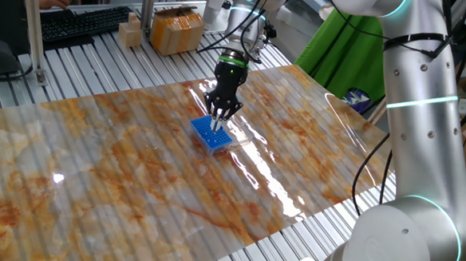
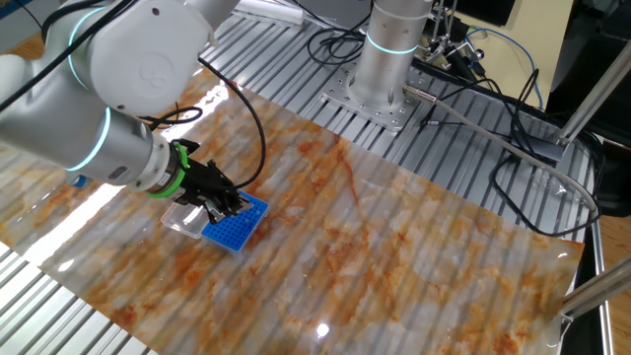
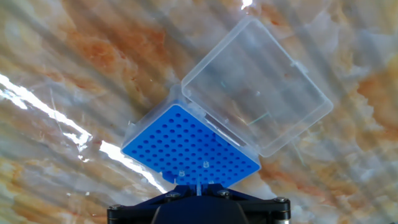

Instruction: Insert a small pipette tip into the holder for small pipette tips

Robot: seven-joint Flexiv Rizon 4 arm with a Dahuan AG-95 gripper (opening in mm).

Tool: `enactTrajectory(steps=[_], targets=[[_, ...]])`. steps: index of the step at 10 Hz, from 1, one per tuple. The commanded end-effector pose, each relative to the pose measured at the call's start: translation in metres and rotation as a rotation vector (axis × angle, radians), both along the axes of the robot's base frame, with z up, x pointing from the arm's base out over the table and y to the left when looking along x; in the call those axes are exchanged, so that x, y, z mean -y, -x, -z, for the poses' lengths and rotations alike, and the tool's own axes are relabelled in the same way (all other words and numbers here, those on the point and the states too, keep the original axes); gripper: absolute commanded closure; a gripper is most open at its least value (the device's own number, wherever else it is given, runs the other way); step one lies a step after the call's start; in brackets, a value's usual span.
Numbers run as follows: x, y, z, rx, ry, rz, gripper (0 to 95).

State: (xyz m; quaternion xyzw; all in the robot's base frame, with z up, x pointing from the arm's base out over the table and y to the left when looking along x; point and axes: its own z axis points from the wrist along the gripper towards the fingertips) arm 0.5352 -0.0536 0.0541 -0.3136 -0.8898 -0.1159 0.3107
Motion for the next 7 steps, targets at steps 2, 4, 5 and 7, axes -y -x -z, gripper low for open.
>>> enactTrajectory(steps=[2,4,5,7], targets=[[0.0033,-0.0001,0.0014,-0.001,-0.002,-0.004,95.0],[0.0062,0.0005,0.0028,-0.003,-0.009,0.002,95.0],[0.0062,0.0007,0.0029,-0.004,-0.011,0.005,95.0],[0.0060,0.0010,0.0032,-0.006,-0.019,0.011,95.0]])
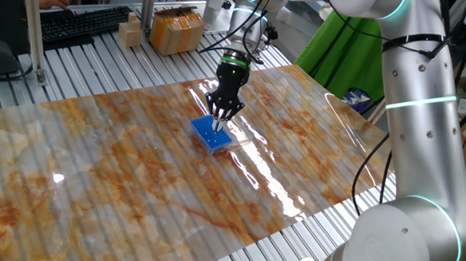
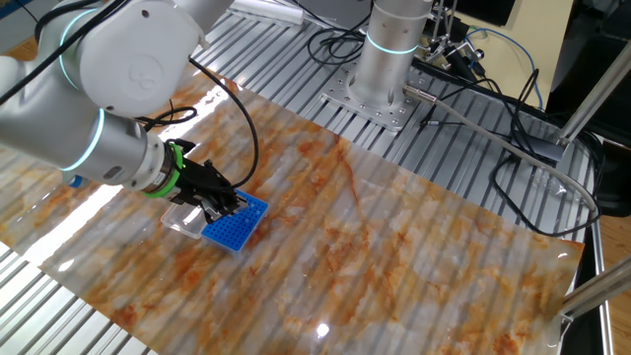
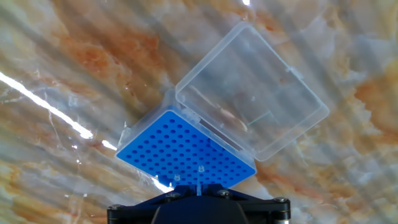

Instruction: Insert a small pipette tip into the holder for small pipette tips

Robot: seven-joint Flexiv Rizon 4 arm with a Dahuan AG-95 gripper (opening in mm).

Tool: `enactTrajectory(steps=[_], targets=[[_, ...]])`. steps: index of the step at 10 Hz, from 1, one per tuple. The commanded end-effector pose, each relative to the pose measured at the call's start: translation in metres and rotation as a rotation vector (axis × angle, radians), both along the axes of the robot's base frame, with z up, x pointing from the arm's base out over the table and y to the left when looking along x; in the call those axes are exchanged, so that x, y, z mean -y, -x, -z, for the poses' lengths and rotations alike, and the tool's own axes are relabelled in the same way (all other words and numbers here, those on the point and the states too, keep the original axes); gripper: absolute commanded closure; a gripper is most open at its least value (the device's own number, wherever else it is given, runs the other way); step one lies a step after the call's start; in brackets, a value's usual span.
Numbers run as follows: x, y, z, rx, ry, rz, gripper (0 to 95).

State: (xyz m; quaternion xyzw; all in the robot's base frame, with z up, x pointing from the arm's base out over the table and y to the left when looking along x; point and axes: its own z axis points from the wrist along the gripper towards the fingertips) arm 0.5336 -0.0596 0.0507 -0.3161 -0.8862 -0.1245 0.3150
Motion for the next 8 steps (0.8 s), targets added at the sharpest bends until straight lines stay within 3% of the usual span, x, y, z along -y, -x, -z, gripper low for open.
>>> enactTrajectory(steps=[1,8], targets=[[0.0000,-0.0006,-0.0001,-0.001,-0.003,0.001,95.0],[0.0000,0.0011,-0.0021,-0.008,-0.017,0.019,95.0]])
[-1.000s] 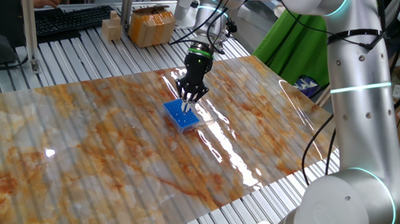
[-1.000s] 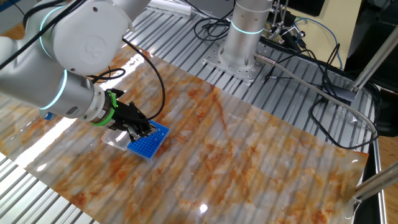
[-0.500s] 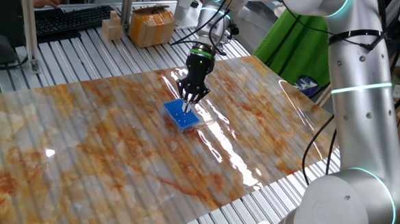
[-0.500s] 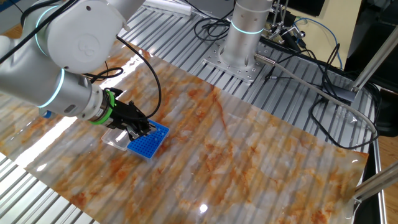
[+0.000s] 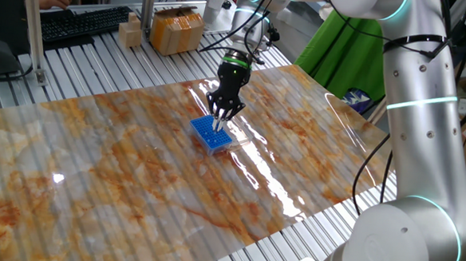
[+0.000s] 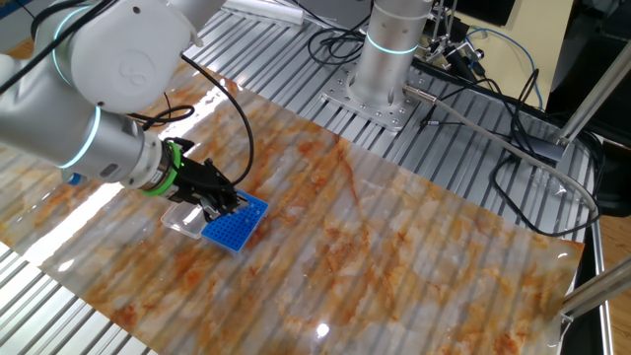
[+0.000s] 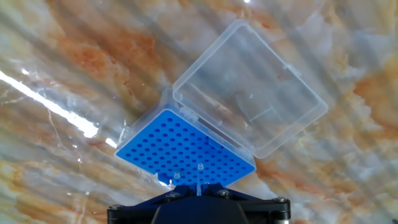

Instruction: Insert a small pipette tip into the holder for small pipette tips

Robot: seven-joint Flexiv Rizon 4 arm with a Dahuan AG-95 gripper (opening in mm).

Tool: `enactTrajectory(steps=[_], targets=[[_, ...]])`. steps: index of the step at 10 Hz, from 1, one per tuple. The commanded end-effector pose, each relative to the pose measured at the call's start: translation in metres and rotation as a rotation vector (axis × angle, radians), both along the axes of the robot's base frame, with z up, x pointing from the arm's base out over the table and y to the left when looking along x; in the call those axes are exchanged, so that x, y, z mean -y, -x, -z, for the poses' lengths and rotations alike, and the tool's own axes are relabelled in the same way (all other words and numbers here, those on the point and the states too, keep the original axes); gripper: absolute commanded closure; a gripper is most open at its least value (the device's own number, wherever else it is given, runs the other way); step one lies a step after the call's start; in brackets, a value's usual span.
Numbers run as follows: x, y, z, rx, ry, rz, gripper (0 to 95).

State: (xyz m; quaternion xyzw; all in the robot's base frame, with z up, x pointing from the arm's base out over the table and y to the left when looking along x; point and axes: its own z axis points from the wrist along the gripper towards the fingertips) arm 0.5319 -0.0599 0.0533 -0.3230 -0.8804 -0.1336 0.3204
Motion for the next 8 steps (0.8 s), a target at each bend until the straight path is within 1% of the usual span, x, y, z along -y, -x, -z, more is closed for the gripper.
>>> enactTrajectory(steps=[1,8], targets=[[-0.0003,-0.0005,0.0005,0.000,0.000,-0.001,95.0],[-0.0010,-0.0011,0.0029,0.002,-0.016,0.002,95.0]])
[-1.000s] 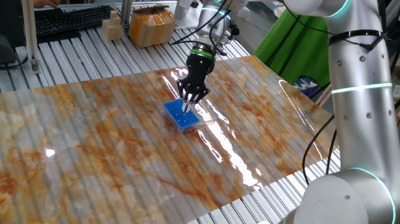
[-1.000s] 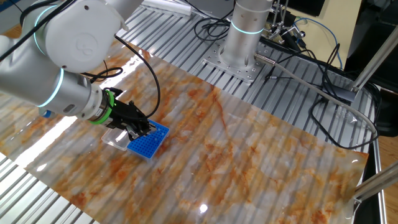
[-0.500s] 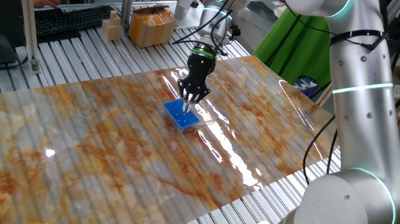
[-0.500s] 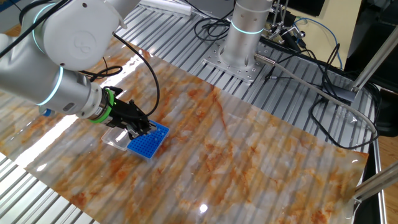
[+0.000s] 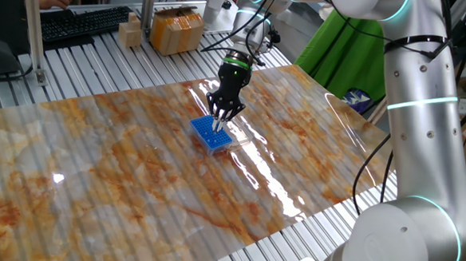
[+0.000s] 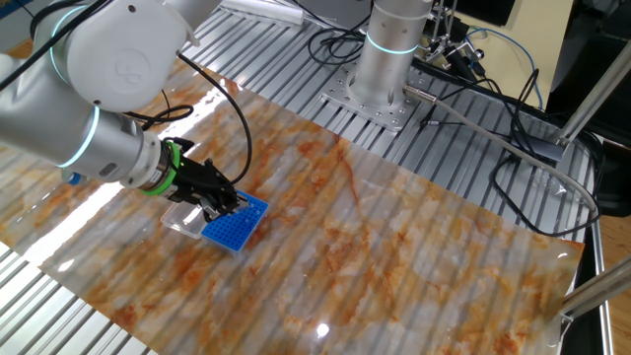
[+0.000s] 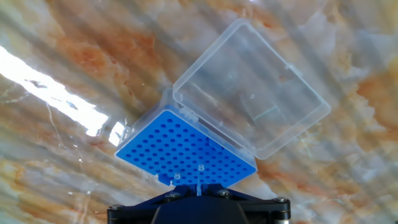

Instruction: Insert a small pipette tip into the holder for small pipette tips

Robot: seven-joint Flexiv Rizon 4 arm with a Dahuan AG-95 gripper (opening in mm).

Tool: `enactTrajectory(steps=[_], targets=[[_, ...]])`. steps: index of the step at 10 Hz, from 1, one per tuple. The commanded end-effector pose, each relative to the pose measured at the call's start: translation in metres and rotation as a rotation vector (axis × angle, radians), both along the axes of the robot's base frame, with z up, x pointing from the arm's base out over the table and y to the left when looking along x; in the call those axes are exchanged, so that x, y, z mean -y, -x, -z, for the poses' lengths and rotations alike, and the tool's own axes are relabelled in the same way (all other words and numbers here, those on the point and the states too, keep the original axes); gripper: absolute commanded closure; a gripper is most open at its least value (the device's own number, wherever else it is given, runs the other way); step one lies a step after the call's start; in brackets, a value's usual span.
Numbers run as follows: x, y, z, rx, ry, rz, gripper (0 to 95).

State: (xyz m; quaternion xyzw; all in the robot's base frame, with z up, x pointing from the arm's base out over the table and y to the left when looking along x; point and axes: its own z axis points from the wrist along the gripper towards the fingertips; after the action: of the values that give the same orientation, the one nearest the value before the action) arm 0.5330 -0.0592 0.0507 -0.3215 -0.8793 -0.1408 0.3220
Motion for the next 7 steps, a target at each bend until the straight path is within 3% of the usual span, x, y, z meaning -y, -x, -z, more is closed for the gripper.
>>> enactTrajectory(steps=[1,7], targets=[[-0.0004,-0.0003,0.0009,0.000,-0.003,0.001,95.0],[-0.0008,-0.0006,0.0024,-0.007,-0.009,0.007,95.0]])
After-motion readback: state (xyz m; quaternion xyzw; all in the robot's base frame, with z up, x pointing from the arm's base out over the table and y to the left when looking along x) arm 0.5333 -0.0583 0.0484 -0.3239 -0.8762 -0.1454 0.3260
